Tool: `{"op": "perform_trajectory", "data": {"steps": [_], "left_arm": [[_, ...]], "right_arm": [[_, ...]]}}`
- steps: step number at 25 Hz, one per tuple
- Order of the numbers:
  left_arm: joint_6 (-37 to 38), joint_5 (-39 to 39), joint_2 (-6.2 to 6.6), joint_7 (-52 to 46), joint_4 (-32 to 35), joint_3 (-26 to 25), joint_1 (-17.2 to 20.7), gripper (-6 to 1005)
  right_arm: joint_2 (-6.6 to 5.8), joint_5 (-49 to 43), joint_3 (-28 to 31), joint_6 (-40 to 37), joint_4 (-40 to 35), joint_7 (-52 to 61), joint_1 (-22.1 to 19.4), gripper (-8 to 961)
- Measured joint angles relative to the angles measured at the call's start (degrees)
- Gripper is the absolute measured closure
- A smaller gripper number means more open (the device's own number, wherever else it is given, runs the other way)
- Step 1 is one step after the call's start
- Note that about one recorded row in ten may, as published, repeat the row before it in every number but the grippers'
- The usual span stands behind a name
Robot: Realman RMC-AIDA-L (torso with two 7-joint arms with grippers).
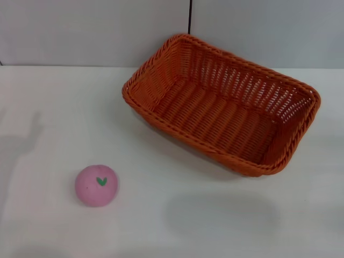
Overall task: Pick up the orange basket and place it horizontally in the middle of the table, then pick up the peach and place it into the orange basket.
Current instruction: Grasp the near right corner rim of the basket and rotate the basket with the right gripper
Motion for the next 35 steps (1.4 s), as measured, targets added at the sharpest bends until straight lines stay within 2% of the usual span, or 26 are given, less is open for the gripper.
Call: {"op": "perform_trajectory", "data": {"steps": [12,17,18,20,26,27,28,29,32,33,34,35], "left_arm": [[-0.5,-0.1,-0.15,-0.3,-0.1,-1.7,0.1,153],[1.5,0.2,0.11,-0.1,0.6,-1.0,0.0,153],[1.6,0.2,0.11,-0.1,0.7,-1.0,0.0,153],[1.7,0.3,0.09,-0.1,1.1,-1.0,0.0,153],[2.0,0.4,0.04,-0.1,1.9,-0.5,0.0,153],[2.0,0.4,0.04,-0.1,2.0,-0.3,0.0,153],[2.0,0.4,0.05,-0.1,2.0,-0.3,0.0,153],[2.1,0.4,0.06,-0.1,2.1,-0.2,0.0,153],[2.2,0.4,0.01,-0.1,2.4,0.0,0.0,153],[2.2,0.4,0.01,-0.1,2.5,0.2,0.0,153],[2.2,0.4,0.01,-0.1,2.5,0.2,0.0,153],[2.2,0.4,0.01,-0.2,2.5,0.7,0.0,153]], "right_arm": [[-0.14,-0.2,0.3,1.1,-0.5,3.2,0.4,331],[-0.29,-3.6,-2.4,4.5,-5.1,5.3,1.4,328],[-0.42,-6.4,-5.3,4.6,-8.8,9.7,1.5,328],[-0.45,-7.7,-6.8,4.6,-10.8,12.7,1.7,327],[-0.65,-13.2,-18.5,2.1,-28.7,38.5,2.5,324],[-0.67,-13.4,-20.8,1.2,-32.2,41.7,2.5,323],[-0.69,-14.3,-25.5,0.1,-38.9,48.0,2.3,322],[-0.69,-14.3,-25.5,0.1,-38.9,48.0,2.3,322],[-0.84,-18.6,-31.3,-1.4,-51.0,59.8,2.4,320],[-1.13,-22.6,-33.0,-3.7,-58.5,67.1,3.2,320],[-1.13,-22.6,-33.0,-3.7,-58.5,67.1,3.2,319],[-1.42,-24.3,-33.5,-4.9,-61.6,70.3,3.8,319]]}}
